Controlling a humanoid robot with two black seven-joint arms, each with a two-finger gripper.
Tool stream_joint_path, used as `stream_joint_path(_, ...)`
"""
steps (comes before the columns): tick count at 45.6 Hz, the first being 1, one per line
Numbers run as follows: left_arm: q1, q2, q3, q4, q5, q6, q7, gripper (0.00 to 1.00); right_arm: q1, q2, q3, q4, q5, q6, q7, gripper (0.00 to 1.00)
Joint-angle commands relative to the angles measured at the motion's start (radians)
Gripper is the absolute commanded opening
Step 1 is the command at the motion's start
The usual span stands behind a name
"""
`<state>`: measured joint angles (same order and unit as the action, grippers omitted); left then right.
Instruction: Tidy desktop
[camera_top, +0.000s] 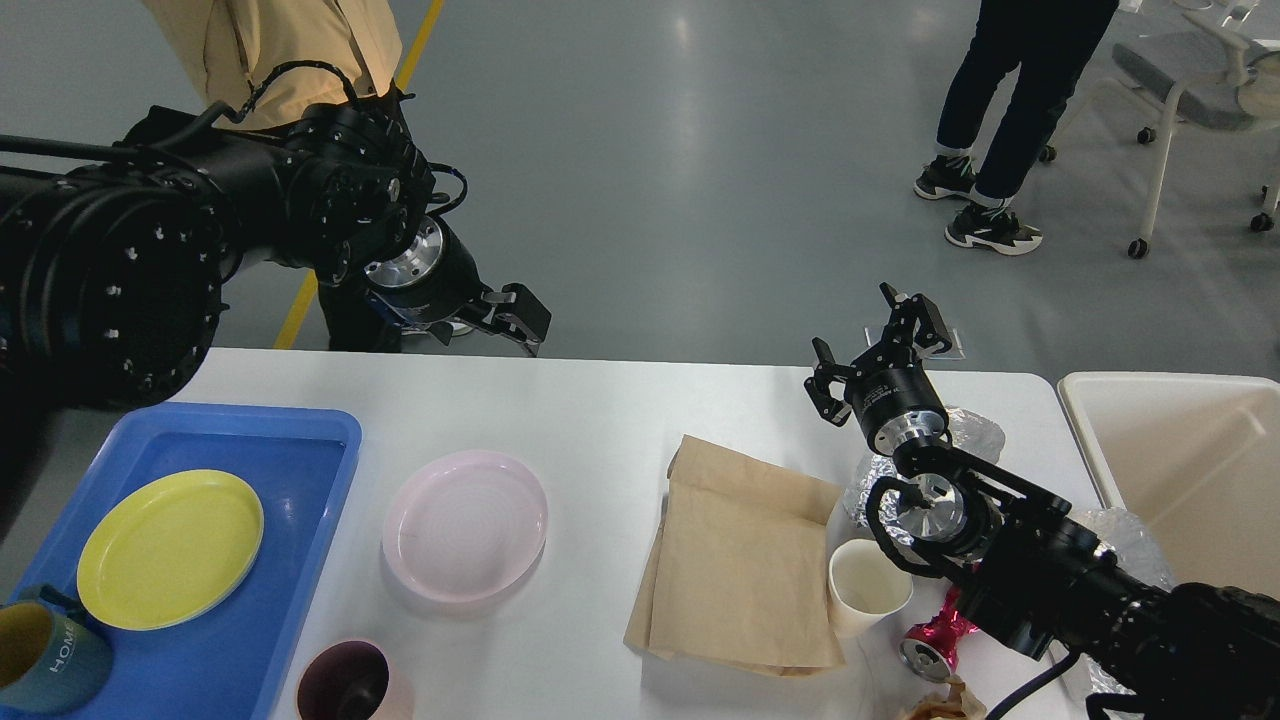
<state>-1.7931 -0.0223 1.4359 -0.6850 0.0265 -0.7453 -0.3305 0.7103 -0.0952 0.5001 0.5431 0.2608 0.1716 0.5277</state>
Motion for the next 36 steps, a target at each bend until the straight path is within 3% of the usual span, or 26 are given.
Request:
stream_joint_path(1,-0.061,0.022,-0.012,-0.065,-0.002,0.000,0.001,1.00,0.000,0.000,0.000,0.000,0.000,0.000,0.000,1.00)
stream_joint_path(14,-0.144,0.071,-0.008,-0.208,-0.002,0.000,0.001,1.00,0.000,0.000,0.000,0.000,0.000,0.000,0.000,1.00)
stream_joint_path(36,-0.147,-0.028,-0.022,-0.218,-0.002,0.000,0.001,1.00,0.000,0.000,0.000,0.000,0.000,0.000,0.000,1.00)
